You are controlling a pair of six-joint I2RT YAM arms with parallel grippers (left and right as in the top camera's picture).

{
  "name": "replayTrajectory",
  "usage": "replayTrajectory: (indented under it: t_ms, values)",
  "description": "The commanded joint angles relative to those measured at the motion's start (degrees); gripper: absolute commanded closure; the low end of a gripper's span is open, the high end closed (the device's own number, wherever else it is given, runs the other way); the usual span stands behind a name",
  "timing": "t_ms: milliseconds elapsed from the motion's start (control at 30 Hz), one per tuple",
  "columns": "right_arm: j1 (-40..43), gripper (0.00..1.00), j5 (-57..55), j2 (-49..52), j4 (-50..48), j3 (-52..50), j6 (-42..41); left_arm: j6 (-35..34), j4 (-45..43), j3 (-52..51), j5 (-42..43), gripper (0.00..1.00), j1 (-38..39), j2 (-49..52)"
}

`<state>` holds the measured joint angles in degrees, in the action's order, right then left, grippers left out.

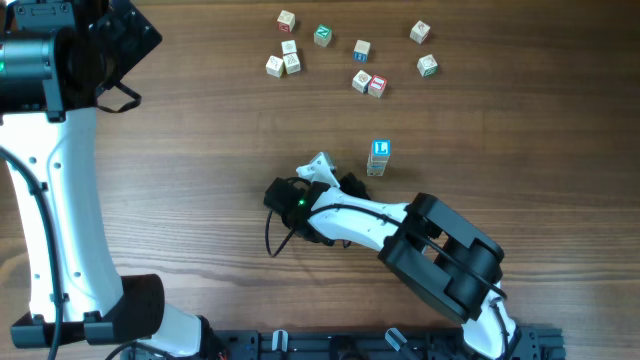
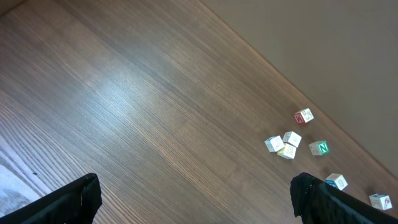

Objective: Form a tower

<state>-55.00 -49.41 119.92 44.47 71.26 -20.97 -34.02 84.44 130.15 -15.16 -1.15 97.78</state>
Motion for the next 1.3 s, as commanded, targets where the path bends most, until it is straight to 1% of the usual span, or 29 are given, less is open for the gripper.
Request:
replayTrajectory:
  t_ms: [0, 633, 1167, 1267]
  values:
    - [0.3, 0.95, -3.3, 0.6, -0.3, -0.1, 1.7, -0.8, -0.1, 0.6, -0.9, 0.0, -0.3, -1.0]
    - [2.2, 0.95, -5.0, 0.6, 0.5, -0.1, 3.7, -0.8, -0.1, 0.6, -0.9, 0.0, -0.3, -1.0]
    - [2.9, 0.95, -5.0, 0.6, -0.5, -0.1, 4.5, -0.8, -0.1, 0.6, -0.9, 0.0, -0.3, -1.0]
    - [2.9, 0.95, -5.0, 0.6, -1.4, -0.1, 6.0, -0.8, -0.1, 0.6, -0.9, 0.0, -0.3, -1.0]
